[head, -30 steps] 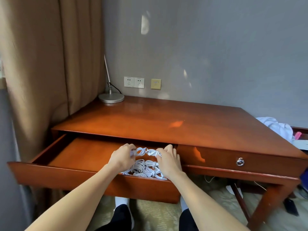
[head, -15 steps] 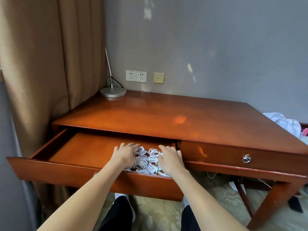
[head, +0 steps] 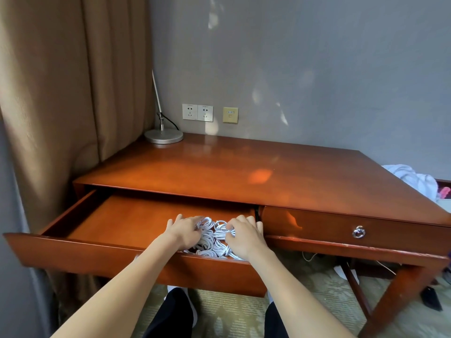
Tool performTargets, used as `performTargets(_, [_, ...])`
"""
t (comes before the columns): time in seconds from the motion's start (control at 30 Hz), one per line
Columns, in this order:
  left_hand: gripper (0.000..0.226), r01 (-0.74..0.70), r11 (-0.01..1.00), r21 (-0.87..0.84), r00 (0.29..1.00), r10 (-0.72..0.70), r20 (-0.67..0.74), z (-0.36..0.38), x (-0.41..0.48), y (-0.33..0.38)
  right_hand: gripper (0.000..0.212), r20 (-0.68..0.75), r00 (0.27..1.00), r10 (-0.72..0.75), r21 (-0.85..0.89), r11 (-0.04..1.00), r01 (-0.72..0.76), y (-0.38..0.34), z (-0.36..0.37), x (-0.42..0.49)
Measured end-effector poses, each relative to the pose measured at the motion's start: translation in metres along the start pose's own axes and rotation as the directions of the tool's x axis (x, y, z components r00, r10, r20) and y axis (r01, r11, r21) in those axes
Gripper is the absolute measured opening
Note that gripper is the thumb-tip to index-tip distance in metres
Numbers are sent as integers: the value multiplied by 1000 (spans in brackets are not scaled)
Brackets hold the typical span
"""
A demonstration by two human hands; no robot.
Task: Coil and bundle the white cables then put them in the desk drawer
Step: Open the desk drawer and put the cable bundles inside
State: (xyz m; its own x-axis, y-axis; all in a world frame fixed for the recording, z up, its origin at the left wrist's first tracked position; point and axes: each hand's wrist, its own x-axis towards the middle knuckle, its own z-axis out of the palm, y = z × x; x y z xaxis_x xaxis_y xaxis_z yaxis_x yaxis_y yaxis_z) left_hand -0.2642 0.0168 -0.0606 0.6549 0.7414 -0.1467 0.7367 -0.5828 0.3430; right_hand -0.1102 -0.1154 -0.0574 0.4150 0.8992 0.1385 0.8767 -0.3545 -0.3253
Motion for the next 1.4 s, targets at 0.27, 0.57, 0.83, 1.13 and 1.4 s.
performTargets(0.27, [58, -71, 996, 61, 989, 78, -126, -5, -10, 4, 32, -19, 1000, 7, -3, 1000, -7, -4, 1, -3])
performTargets(0.57, [48, -226, 926, 302, 909, 311, -276, -21, -40, 12, 32, -57, 992, -115, -14, 993, 114, -11, -22, -23])
performTargets(0.83, [47, -228, 935, 271, 939, 285, -192, -33, -93, 8, 40, -15, 989, -148, -11, 989, 148, -21, -41, -69])
performTargets(1.13, [77, -126, 968, 219, 977, 158, -140, -31, -142, -1, 74, 139, 983, -121, -59, 990, 130, -26, -56, -104])
performTargets(1.4, [79, -116, 939, 323, 960, 189, -208, -30, -136, 1, 75, 74, 988, -139, -133, 980, 148, -21, -55, -97])
